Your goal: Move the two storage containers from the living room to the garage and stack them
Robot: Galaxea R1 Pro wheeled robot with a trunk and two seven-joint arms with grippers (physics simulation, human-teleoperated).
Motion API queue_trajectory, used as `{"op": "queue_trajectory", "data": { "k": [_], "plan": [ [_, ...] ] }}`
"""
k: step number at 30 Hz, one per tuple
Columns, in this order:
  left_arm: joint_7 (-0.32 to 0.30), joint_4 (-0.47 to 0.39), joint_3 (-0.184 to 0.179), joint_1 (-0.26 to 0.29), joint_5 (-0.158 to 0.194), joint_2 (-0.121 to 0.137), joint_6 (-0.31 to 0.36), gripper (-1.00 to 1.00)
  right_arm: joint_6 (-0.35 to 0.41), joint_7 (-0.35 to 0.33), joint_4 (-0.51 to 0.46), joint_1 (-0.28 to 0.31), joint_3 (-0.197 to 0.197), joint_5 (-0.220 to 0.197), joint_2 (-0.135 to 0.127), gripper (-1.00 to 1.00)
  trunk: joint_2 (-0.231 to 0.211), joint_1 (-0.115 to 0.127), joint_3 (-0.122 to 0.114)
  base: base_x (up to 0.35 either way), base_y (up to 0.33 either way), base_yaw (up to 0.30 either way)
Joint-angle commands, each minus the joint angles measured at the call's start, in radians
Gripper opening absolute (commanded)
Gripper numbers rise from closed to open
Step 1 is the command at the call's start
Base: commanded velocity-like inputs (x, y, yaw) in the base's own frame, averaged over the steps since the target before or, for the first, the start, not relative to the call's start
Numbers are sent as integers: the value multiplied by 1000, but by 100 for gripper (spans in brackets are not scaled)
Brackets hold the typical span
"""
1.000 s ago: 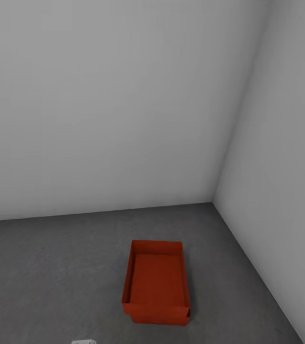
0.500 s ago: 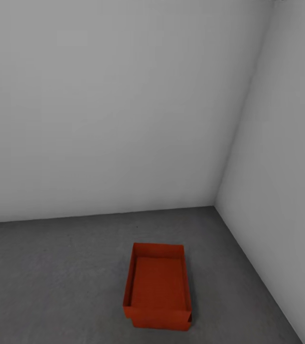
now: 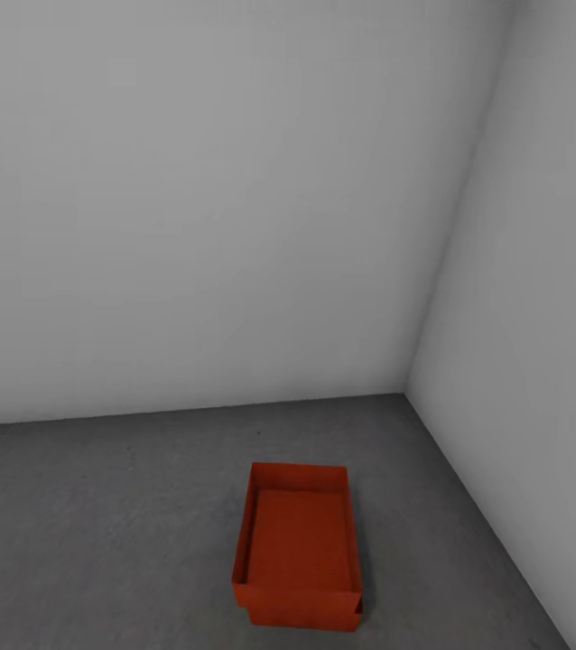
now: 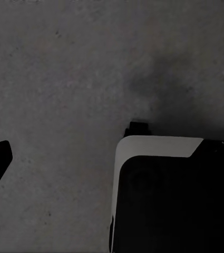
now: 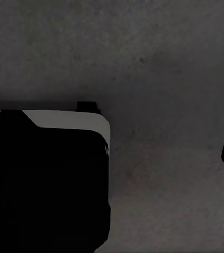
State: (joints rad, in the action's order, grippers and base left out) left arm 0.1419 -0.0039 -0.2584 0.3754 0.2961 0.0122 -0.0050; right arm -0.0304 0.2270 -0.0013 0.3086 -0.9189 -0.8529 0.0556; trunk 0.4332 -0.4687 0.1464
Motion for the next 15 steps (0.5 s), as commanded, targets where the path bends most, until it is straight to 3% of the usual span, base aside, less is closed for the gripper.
{"op": "queue_trajectory", "data": {
  "k": [1,15],
  "plan": [
    [3,0,-9,0,9,0,-1,100,-3,3,0,0,-8,-11,0,100,2,0,2,0,0,0],
    [4,-3,-7,0,8,-2,1,100,-3,3,0,0,-8,-14,-3,100,2,0,2,0,0,0]
  ]
}}
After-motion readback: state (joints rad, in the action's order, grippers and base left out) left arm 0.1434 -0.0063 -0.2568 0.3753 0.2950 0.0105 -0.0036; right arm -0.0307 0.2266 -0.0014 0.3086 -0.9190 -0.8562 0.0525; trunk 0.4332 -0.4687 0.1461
